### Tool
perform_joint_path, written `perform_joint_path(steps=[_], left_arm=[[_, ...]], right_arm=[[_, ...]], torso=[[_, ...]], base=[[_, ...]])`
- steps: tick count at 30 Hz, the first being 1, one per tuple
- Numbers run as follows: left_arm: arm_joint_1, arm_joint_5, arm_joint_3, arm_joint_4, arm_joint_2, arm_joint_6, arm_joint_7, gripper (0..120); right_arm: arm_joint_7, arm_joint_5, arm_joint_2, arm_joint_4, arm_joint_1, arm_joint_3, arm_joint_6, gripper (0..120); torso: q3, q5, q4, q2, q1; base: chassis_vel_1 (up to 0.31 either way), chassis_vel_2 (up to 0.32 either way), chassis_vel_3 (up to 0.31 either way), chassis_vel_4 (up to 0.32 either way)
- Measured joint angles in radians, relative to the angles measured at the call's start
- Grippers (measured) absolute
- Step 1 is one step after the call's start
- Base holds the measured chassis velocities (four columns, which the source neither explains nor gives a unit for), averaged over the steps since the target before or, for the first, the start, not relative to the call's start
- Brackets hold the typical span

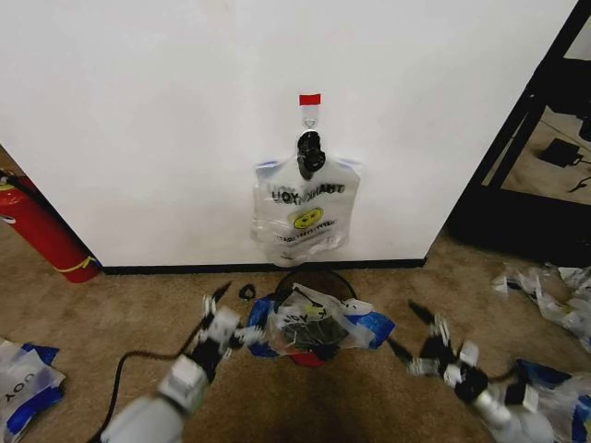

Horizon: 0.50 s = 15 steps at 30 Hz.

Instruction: Pick up the garbage bag from the wall and place it over the trash bin.

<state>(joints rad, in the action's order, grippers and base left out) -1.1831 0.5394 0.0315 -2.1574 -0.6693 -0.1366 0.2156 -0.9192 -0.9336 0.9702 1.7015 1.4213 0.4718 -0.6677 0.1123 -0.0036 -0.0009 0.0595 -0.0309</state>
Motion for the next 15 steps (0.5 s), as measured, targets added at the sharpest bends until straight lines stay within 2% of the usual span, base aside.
perform_joint_path(steps=[3,5,6,7,9,10,12,13,15], left_arm=[[0.332,0.136,-0.231,0.150,0.009,-0.065,-0.010,100],[0.471,0.190,-0.341,0.207,-0.017,-0.109,-0.009,100],[0.471,0.190,-0.341,0.207,-0.017,-0.109,-0.009,100],[0.595,0.243,-0.439,0.265,-0.053,-0.155,-0.006,100],[0.709,0.289,-0.518,0.329,-0.099,-0.212,-0.003,100],[0.793,0.327,-0.567,0.376,-0.142,-0.295,0.000,100],[0.852,0.369,-0.596,0.420,-0.182,-0.388,0.019,100],[0.852,0.369,-0.596,0.420,-0.182,-0.388,0.019,100],[0.894,0.404,-0.616,0.471,-0.233,-0.474,0.063,100]], right_arm=[[0.040,0.038,0.029,0.049,0.016,0.000,0.003,100],[0.046,0.057,0.041,0.057,0.023,-0.001,0.002,100],[0.046,0.057,0.041,0.057,0.023,-0.001,0.002,100],[0.047,0.081,0.057,0.061,0.031,-0.002,-0.002,100],[0.046,0.101,0.072,0.064,0.041,-0.003,-0.009,100],[0.046,0.117,0.088,0.068,0.050,-0.005,-0.018,100],[0.046,0.131,0.102,0.071,0.058,-0.006,-0.032,100],[0.046,0.131,0.102,0.071,0.058,-0.006,-0.032,100],[0.045,0.153,0.117,0.076,0.076,-0.007,-0.055,100]], torso=[[0.000,-0.0006,-0.0007,0.000,0.000],[0.000,-0.0001,-0.0009,0.000,0.000],[0.000,-0.0001,-0.0009,0.000,0.000],[0.000,-0.0002,-0.0012,0.000,0.000],[0.000,-0.0003,-0.0015,0.000,0.000],[0.000,0.0003,-0.0014,0.000,0.000],[0.000,0.0002,-0.0009,0.000,0.000],[0.000,0.0002,-0.0009,0.000,0.000],[0.000,0.0002,-0.0002,0.000,0.000]], base=[[0.000,0.000,0.000,0.000],[0.000,0.000,0.000,0.000],[0.000,0.000,0.000,0.000],[0.000,0.000,0.000,0.000],[0.000,0.000,0.000,0.000],[0.000,0.000,0.000,0.000],[0.000,0.000,0.000,0.000],[0.000,0.000,0.000,0.000],[0.000,0.000,0.000,0.000]])
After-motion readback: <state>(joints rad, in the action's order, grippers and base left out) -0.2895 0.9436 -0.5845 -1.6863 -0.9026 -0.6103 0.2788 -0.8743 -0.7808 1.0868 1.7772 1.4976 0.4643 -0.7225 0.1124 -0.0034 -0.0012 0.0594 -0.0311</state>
